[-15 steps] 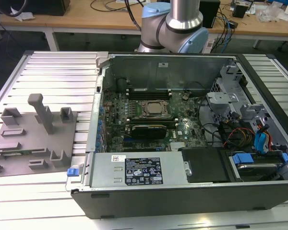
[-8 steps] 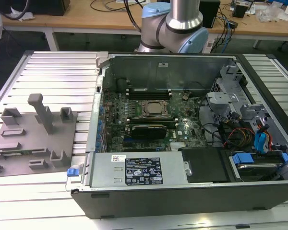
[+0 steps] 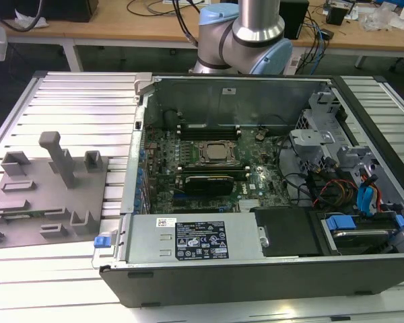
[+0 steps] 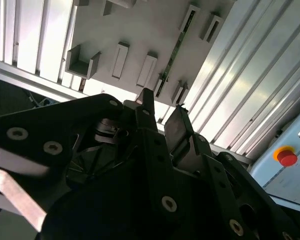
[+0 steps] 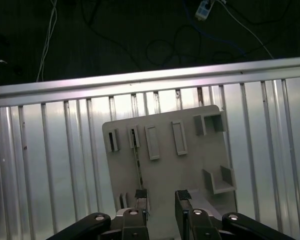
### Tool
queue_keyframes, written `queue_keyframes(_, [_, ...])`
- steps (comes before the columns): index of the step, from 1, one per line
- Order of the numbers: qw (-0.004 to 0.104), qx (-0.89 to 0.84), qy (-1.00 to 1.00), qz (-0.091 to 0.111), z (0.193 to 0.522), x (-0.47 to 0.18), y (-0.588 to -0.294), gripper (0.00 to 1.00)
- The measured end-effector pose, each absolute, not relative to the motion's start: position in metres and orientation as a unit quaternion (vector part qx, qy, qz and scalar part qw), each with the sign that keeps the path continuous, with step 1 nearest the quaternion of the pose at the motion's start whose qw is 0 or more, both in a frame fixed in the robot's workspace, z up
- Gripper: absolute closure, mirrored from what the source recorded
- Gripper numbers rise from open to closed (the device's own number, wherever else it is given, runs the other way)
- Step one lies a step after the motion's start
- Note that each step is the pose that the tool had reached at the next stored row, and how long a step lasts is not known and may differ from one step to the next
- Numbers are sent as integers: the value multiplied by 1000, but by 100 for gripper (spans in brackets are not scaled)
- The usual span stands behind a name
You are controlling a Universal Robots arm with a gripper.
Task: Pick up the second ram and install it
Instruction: 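Pick up the second ram and move it above second insertion slot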
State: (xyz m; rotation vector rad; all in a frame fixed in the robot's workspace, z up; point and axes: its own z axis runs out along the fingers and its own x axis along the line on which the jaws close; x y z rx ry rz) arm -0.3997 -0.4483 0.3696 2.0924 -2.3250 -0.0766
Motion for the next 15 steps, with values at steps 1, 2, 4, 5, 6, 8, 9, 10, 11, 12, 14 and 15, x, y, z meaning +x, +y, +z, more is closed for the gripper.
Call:
queue_keyframes(1, [6,669,-743,-24,369,-400,-448,64])
queue_keyframes(2, [6,669,-743,-24,368,-400,-448,64])
queue_keyframes(4, [6,669,-743,-24,367,-400,-448,64])
queue_keyframes(5, [6,669,-743,-25,366,-400,-448,64])
queue_keyframes(6, [6,669,-743,-24,366,-400,-448,64])
queue_keyframes(8, [6,669,-743,-24,364,-400,-448,64])
queue_keyframes(9, [6,669,-743,-24,364,-400,-448,64])
queue_keyframes(10, [6,669,-743,-24,363,-400,-448,64])
queue_keyframes(11, [6,669,-743,-24,361,-400,-448,64])
queue_keyframes(12, [6,669,-743,-24,361,-400,-448,64])
queue_keyframes(14, [6,669,-743,-24,359,-400,-448,64])
queue_keyframes(15, [6,669,-743,-24,358,-400,-448,64])
